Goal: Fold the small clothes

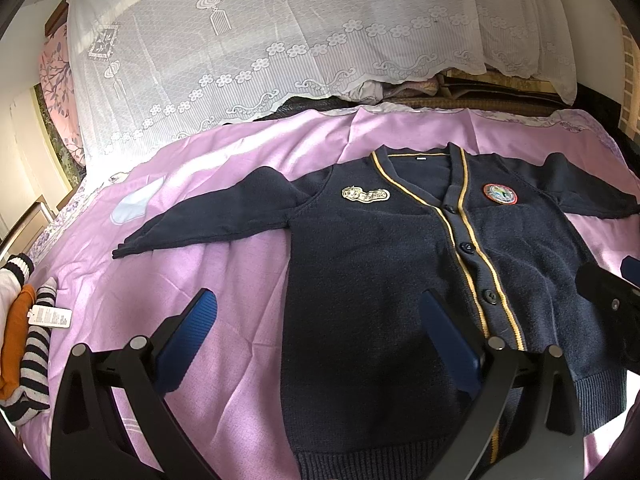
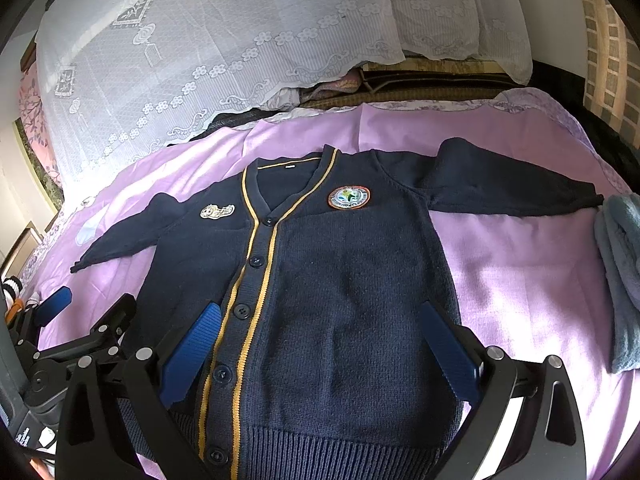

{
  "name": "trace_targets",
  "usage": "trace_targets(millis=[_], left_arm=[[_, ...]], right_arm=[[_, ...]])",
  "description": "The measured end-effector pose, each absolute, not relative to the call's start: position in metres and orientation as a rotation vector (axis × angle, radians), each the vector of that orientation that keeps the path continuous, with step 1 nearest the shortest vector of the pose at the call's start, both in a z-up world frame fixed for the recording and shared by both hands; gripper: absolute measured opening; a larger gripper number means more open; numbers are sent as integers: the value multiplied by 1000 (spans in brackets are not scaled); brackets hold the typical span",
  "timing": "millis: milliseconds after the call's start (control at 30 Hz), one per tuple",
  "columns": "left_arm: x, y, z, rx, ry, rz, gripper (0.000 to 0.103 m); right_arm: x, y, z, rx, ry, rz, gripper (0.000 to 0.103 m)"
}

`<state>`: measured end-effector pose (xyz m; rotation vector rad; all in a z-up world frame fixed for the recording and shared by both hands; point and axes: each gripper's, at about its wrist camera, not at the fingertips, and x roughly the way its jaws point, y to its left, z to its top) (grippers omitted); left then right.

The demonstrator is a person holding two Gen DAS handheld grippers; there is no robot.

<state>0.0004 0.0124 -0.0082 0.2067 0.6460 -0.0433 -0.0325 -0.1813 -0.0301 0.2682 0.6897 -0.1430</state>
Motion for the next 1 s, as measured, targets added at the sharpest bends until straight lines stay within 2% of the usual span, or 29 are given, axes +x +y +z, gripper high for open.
trace_targets(millis=[300,600,667,833,900,967,1000], left_arm=[[0,18,-12,207,650,-45,99],[7,24,-21,190,702,-64,99],[11,24,-23,173,722,-84,99],[22,25,-28,135,764,-131,99],[27,23,-29,139,768,-128,99],[33,16,-33,177,785,-119,99],[38,10,-36,212,801,-102,99]], right_arm=[[-33,-183,-31,259,682,-152,100],[-39,-211,-32,231,515,-100,100],[-43,-225,-33,247,465,-123,100],[-42,-280,-31,417,474,-199,100],[-44,-307,-34,508,471,-219,95],[-44,-343,-42,615,483,-274,80],[-44,-352,-45,644,490,-291,76]])
